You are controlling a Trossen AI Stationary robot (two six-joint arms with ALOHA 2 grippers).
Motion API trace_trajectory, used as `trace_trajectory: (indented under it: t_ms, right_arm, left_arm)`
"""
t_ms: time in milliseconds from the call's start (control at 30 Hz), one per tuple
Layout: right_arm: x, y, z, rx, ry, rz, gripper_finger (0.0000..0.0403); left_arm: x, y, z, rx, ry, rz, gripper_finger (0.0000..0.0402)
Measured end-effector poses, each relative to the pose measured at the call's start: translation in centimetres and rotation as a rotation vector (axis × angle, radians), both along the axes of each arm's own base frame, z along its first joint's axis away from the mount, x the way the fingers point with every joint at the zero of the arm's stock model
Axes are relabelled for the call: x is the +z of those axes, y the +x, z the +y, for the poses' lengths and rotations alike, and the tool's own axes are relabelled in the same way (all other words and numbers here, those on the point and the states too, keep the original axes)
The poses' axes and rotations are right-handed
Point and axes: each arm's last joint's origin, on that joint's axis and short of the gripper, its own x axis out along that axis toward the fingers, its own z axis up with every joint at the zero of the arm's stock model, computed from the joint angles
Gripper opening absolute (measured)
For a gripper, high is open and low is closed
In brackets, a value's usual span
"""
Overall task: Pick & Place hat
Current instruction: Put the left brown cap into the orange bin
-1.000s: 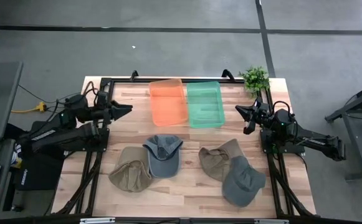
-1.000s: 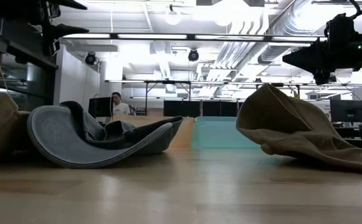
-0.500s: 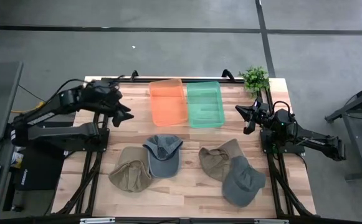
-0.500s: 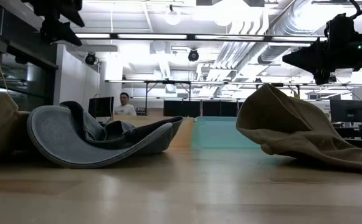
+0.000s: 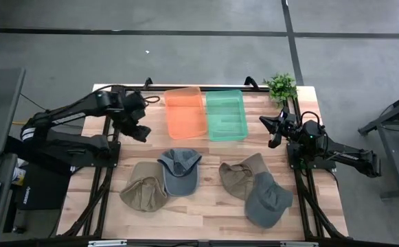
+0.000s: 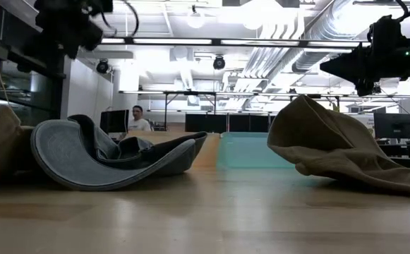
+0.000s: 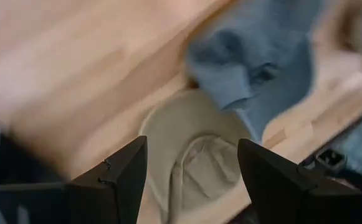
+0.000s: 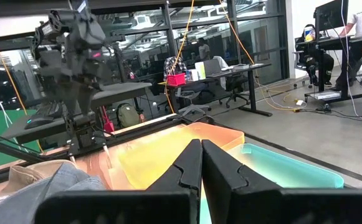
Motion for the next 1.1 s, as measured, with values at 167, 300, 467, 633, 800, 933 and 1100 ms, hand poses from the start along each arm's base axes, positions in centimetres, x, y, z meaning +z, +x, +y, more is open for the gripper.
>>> trace_trajectory:
  t_ms: [167,300,467,633,800,933,1100]
  right_arm:
    - [0.0,0.0,0.0,0.000,0.000,0.000,0.0005]
    - [0.0,0.0,0.0,0.000,0.000,0.000,0.0005]
    - [0.0,0.0,0.0,0.000,0.000,0.000,0.0005]
    - [0.0,0.0,0.0,0.000,0.000,0.000,0.0004]
    - [0.0,0.0,0.0,0.000,0.000,0.000,0.0004]
    - [0.0,0.0,0.0,0.000,0.000,0.000,0.0005]
    - [0.0,0.0,0.0,0.000,0.000,0.000,0.0005]
  left_arm:
    - [-1.1,0.5,0.1,0.166,-0.137,0.179,0.0227]
    - [-1.2,0.8,-0.4,0.219,-0.143,0.218,0.0227]
    - [-1.0,0.9,-2.0,0.296,-0.124,0.260,0.0227]
    - [-1.0,1.1,-4.4,0.345,-0.074,0.303,0.0227]
    - [-1.0,1.1,-6.6,0.391,-0.016,0.326,0.0227]
    - [-1.1,0.9,-8.0,0.445,0.021,0.328,0.0227]
    - [-2.6,0.8,-9.6,0.485,0.019,0.335,0.0227]
